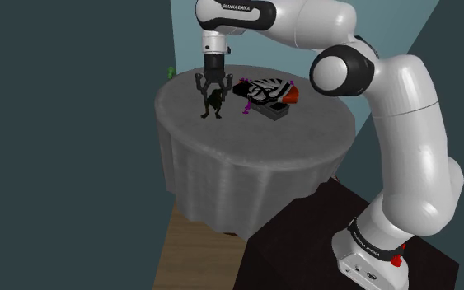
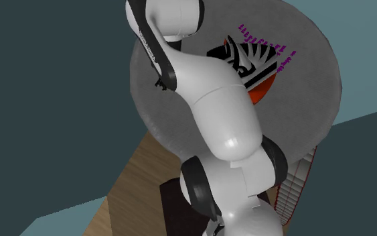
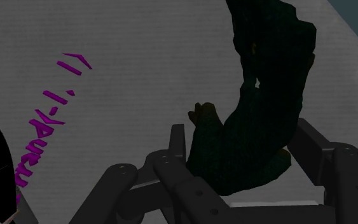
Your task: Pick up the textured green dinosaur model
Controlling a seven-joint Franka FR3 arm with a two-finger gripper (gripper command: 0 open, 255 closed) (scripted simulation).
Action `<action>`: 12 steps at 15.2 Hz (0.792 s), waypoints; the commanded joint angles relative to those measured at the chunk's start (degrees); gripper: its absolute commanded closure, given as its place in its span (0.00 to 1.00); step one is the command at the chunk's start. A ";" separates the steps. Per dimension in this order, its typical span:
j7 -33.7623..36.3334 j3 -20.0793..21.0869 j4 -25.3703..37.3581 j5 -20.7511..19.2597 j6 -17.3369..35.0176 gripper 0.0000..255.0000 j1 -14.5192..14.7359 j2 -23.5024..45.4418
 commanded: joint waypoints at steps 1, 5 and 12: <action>0.36 0.06 2.50 0.00 -1.90 1.00 0.08 0.58; 1.12 0.18 8.38 -0.02 -6.09 1.00 0.26 2.21; 2.66 0.49 23.08 -0.21 -14.63 1.00 0.87 8.25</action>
